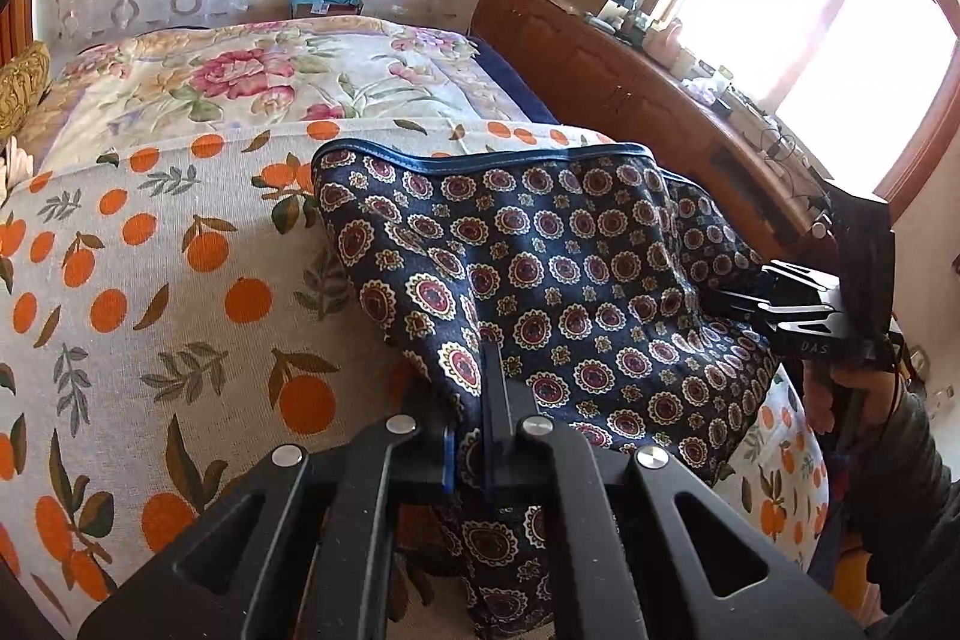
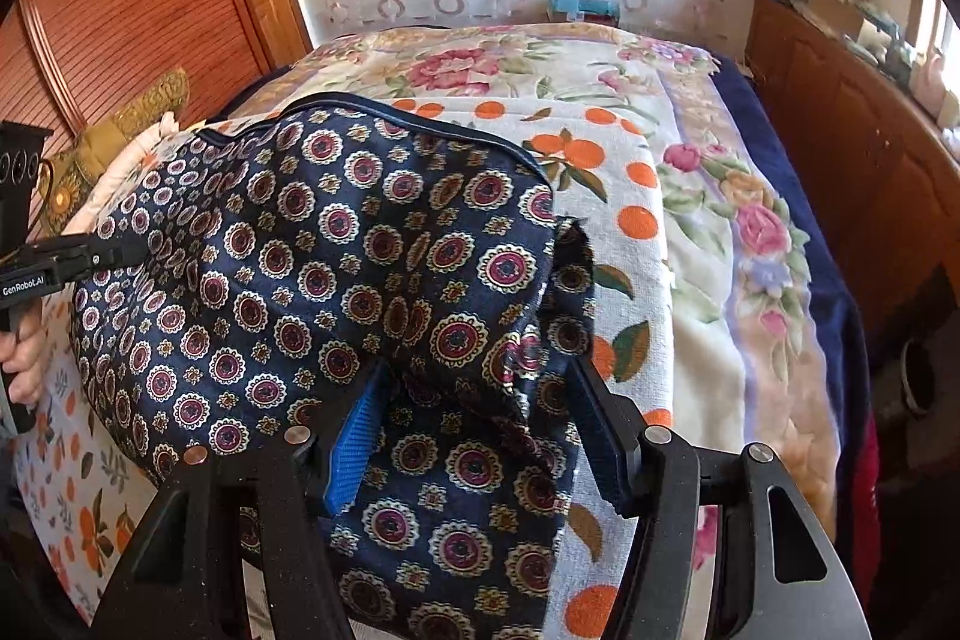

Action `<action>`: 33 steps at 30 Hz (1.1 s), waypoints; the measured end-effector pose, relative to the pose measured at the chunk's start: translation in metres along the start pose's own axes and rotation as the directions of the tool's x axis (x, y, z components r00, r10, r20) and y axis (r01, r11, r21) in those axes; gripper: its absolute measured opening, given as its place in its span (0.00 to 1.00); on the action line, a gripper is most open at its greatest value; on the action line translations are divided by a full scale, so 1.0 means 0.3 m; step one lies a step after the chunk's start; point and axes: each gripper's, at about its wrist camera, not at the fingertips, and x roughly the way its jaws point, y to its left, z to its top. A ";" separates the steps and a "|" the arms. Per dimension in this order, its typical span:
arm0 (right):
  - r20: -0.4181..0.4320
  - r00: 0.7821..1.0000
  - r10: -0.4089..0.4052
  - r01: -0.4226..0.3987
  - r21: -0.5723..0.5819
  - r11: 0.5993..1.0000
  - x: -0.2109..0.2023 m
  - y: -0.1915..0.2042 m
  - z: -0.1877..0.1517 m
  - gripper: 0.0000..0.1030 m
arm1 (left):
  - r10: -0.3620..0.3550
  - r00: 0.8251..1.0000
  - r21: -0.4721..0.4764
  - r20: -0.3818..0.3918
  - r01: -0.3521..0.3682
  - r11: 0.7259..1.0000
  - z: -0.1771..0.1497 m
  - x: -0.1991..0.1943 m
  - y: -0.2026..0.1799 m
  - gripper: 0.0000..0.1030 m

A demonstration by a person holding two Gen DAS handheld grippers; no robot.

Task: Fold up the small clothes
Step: 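Carry the folded shirt with both grippers toward the yellow plush toy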

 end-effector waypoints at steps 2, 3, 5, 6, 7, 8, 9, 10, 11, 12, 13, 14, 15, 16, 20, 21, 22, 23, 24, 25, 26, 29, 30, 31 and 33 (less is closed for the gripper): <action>-0.001 0.999 0.035 -0.035 -0.009 0.999 -0.002 0.003 0.004 0.39 | -0.005 1.000 0.002 0.002 0.005 1.000 0.001 0.001 0.004 0.06; -0.006 0.999 0.038 -0.038 -0.010 0.999 0.000 0.009 0.006 0.35 | -0.009 1.000 0.001 0.003 0.009 1.000 0.001 -0.001 0.006 0.06; -0.012 0.998 0.068 -0.068 -0.014 0.998 -0.001 0.015 0.007 0.21 | -0.018 1.000 0.002 0.007 0.018 1.000 0.000 -0.008 0.007 0.06; -0.014 0.997 0.079 -0.079 -0.013 0.997 -0.001 0.017 0.008 0.15 | -0.023 1.000 0.005 0.012 0.023 1.000 0.002 -0.014 0.007 0.06; -0.010 0.997 0.077 -0.077 -0.016 0.997 -0.004 0.021 0.008 0.13 | -0.028 0.999 0.006 0.018 0.028 1.000 0.004 -0.021 0.007 0.06; -0.004 0.998 0.066 -0.067 -0.022 0.998 -0.008 0.022 0.009 0.12 | -0.039 0.999 0.009 0.030 0.039 0.999 0.005 -0.038 0.004 0.06; 0.004 0.999 0.052 -0.052 -0.032 0.998 -0.013 0.030 0.009 0.10 | -0.047 0.998 0.012 0.038 0.046 0.999 0.005 -0.050 0.001 0.06; 0.015 0.999 0.040 -0.039 -0.039 0.998 -0.020 0.037 0.009 0.10 | -0.055 0.997 0.017 0.048 0.055 0.998 0.007 -0.068 -0.002 0.06; 0.029 0.999 0.034 -0.033 -0.044 0.999 -0.031 0.043 0.013 0.09 | -0.060 0.996 0.024 0.060 0.059 0.998 0.009 -0.089 -0.007 0.05; 0.040 0.999 0.036 -0.034 -0.048 0.998 -0.040 0.051 0.016 0.09 | -0.059 0.995 0.033 0.074 0.057 0.998 0.013 -0.110 -0.013 0.05; 0.055 0.998 0.037 -0.034 -0.054 0.998 -0.052 0.061 0.021 0.09 | -0.059 0.994 0.045 0.095 0.055 0.997 0.017 -0.146 -0.018 0.05; 0.075 0.996 0.037 -0.032 -0.065 0.997 -0.070 0.076 0.033 0.09 | -0.061 0.992 0.050 0.108 0.055 0.997 0.022 -0.167 -0.020 0.05; 0.091 0.995 0.040 -0.033 -0.076 0.997 -0.083 0.091 0.043 0.08 | -0.059 0.990 0.055 0.127 0.053 0.997 0.026 -0.199 -0.022 0.05; 0.109 0.993 0.043 -0.033 -0.094 0.995 -0.097 0.109 0.058 0.08 | -0.058 0.988 0.063 0.144 0.050 0.997 0.032 -0.232 -0.022 0.05; 0.175 0.982 0.064 -0.038 -0.147 0.988 -0.143 0.200 0.129 0.08 | -0.028 0.975 0.080 0.222 0.011 0.997 0.070 -0.377 0.009 0.05; 0.195 0.978 0.072 -0.040 -0.162 0.986 -0.152 0.227 0.157 0.08 | -0.012 0.969 0.079 0.245 -0.007 0.997 0.083 -0.421 0.026 0.05; 0.209 0.974 0.084 -0.047 -0.178 0.983 -0.159 0.252 0.183 0.08 | 0.006 0.962 0.075 0.272 -0.027 0.997 0.095 -0.470 0.048 0.05; 0.226 0.969 0.099 -0.054 -0.197 0.979 -0.164 0.288 0.223 0.08 | 0.025 0.955 0.068 0.294 -0.047 0.997 0.103 -0.512 0.070 0.05; 0.241 0.964 0.109 -0.056 -0.215 0.975 -0.167 0.319 0.256 0.08 | 0.044 0.949 0.063 0.314 -0.067 0.996 0.107 -0.547 0.089 0.05; 0.254 0.959 0.125 -0.062 -0.240 0.969 -0.168 0.361 0.300 0.08 | 0.069 0.940 0.052 0.335 -0.092 0.994 0.111 -0.586 0.116 0.05; 0.265 0.954 0.141 -0.068 -0.265 0.962 -0.167 0.404 0.342 0.08 | 0.095 0.930 0.038 0.356 -0.116 0.993 0.112 -0.626 0.144 0.05; 0.289 0.939 0.186 -0.078 -0.349 0.934 -0.146 0.554 0.475 0.08 | 0.180 0.894 -0.016 0.410 -0.190 0.982 0.100 -0.746 0.243 0.05; 0.296 0.934 0.202 -0.079 -0.377 0.923 -0.133 0.609 0.518 0.08 | 0.211 0.881 -0.037 0.424 -0.216 0.976 0.093 -0.785 0.281 0.05; 0.296 0.930 0.217 -0.085 -0.402 0.912 -0.117 0.660 0.557 0.08 | 0.237 0.869 -0.057 0.435 -0.237 0.970 0.084 -0.814 0.313 0.05; 0.295 0.924 0.242 -0.088 -0.452 0.887 -0.072 0.770 0.634 0.08 | 0.289 0.844 -0.104 0.452 -0.272 0.957 0.063 -0.869 0.385 0.05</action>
